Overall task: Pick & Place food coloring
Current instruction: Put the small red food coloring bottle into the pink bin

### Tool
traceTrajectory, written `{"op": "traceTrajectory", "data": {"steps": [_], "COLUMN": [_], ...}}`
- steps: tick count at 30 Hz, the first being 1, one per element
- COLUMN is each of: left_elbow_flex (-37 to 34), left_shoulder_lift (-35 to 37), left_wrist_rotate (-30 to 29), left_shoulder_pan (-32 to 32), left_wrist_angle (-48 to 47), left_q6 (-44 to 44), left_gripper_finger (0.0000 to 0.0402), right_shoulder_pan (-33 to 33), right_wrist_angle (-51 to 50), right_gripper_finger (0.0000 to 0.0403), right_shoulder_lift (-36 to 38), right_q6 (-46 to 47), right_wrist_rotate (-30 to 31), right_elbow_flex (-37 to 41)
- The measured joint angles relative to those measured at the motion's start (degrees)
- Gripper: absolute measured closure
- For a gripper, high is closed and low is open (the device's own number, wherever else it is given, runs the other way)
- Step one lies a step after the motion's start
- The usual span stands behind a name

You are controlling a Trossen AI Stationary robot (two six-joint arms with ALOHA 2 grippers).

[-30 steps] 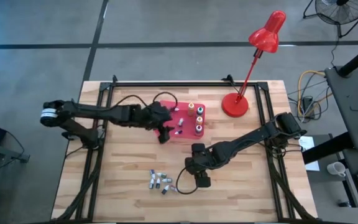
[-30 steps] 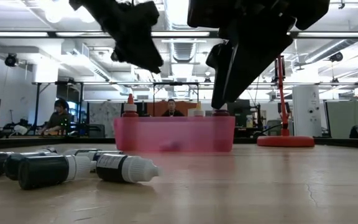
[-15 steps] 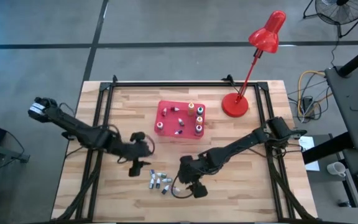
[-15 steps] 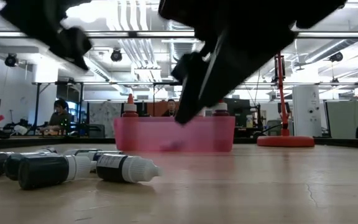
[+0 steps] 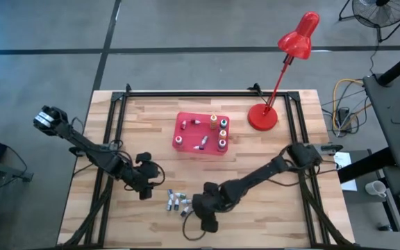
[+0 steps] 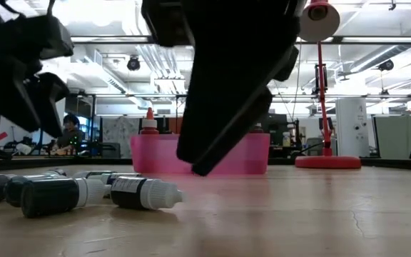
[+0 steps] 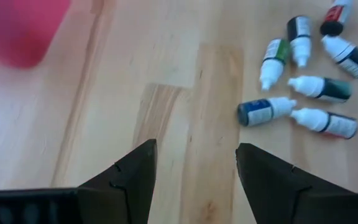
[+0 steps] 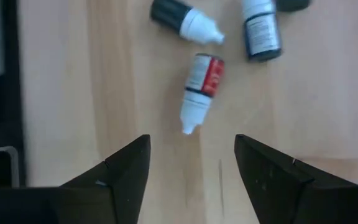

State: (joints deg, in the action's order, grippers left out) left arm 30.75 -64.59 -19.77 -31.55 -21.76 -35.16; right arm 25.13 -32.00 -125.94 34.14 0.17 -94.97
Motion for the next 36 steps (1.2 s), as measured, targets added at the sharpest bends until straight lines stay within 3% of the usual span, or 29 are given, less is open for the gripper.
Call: {"op": "traceTrajectory", "data": {"steps": [5,15,22,30,36], "left_elbow_flex": [-2.09,-2.83,-2.83,-2.83,-2.83], "left_shoulder_lift": [-0.03,-0.03,-0.03,-0.03,-0.03], "left_wrist_rotate": [-0.26,-0.26,-0.34,-1.31,-1.78], "left_shoulder_pan": [0.04,0.04,0.04,0.02,0.02], "left_wrist_angle": [1.32,1.68,1.66,1.66,1.62], "left_q6": [-0.19,-2.34,-2.38,-3.73,-4.86], "left_gripper_finger": [0.0209,0.0209,0.0209,0.0209,0.0209], "right_shoulder_pan": [0.91,1.41,1.37,1.29,1.17], "right_wrist_angle": [-3.13,-5.73,-6.35,-6.0,-5.96], "right_gripper_finger": [0.0183,0.0184,0.0184,0.0184,0.0234], "right_shoulder_lift": [-3.81,-11.15,-11.44,-11.81,-11.81], "right_q6": [1.89,7.19,4.13,1.83,-3.34], "right_wrist_rotate": [9.28,10.02,15.25,16.39,15.86], "right_elbow_flex": [-4.94,-14.36,-14.28,-13.76,-13.71]}}
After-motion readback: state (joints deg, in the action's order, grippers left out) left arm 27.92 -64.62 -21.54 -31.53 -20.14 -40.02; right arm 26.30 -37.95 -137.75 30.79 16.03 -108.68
